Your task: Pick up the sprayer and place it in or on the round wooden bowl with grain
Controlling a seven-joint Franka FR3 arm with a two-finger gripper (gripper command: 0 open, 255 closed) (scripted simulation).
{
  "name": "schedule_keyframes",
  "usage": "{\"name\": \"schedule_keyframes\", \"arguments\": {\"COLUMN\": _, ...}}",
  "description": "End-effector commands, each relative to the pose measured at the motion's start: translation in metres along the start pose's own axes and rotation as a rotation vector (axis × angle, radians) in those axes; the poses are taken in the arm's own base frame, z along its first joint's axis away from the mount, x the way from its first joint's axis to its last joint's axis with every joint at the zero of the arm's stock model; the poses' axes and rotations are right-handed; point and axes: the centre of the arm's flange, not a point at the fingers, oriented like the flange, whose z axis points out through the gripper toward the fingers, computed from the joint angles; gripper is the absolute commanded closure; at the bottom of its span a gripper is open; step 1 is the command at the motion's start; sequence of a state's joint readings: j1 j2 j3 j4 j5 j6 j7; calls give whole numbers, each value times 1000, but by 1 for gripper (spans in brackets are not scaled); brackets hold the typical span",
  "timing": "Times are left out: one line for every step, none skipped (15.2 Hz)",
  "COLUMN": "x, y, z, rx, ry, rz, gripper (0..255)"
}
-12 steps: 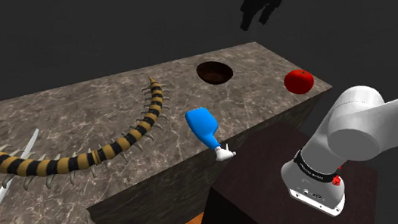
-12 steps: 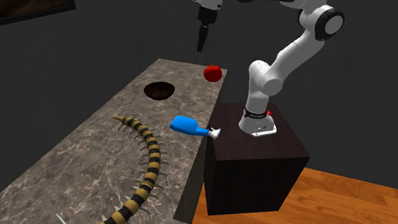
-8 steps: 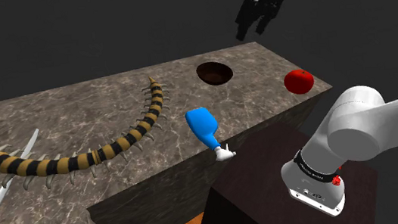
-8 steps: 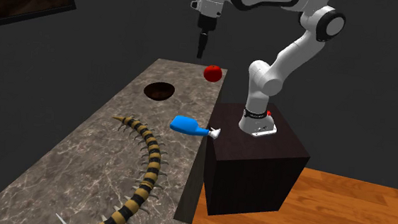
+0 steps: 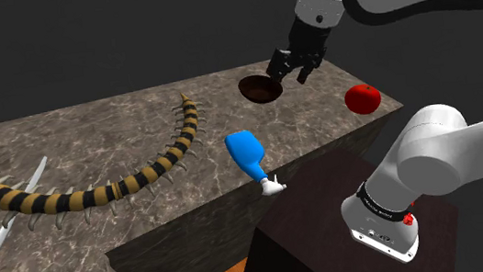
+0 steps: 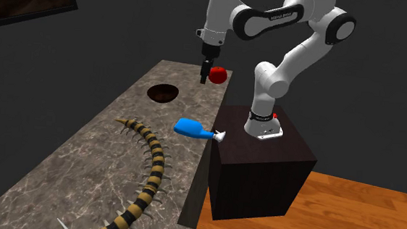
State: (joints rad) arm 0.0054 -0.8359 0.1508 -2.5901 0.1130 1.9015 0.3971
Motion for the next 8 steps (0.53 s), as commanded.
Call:
{"name": "schedule_keyframes", "arguments": {"x": -5, "y": -9, "z": 27, "rx": 1, "ry": -9, "rz": 42, "gripper": 0}}
{"name": "schedule_keyframes", "arguments": {"x": -8, "y": -14, "z": 38, "rx": 2, "ry": -14, "rz": 61, "gripper": 0}}
{"name": "schedule_keyframes", "arguments": {"x": -10, "y": -19, "z": 50, "rx": 2, "ry": -18, "rz": 80, "gripper": 0}}
{"name": "schedule_keyframes", "arguments": {"x": -13, "y": -23, "z": 62, "rx": 3, "ry": -23, "rz": 99, "gripper": 0}}
{"name": "schedule_keyframes", "arguments": {"x": -15, "y": -28, "z": 74, "rx": 4, "ry": -28, "rz": 118, "gripper": 0}}
{"name": "schedule_keyframes", "arguments": {"x": -18, "y": -33, "z": 86, "rx": 4, "ry": -33, "rz": 137, "gripper": 0}}
{"name": "schedule_keyframes", "arguments": {"x": -20, "y": -38, "z": 98, "rx": 5, "ry": -37, "rz": 156, "gripper": 0}}
{"name": "schedule_keyframes", "arguments": {"x": -23, "y": -42, "z": 109, "rx": 5, "ry": -42, "rz": 175, "gripper": 0}}
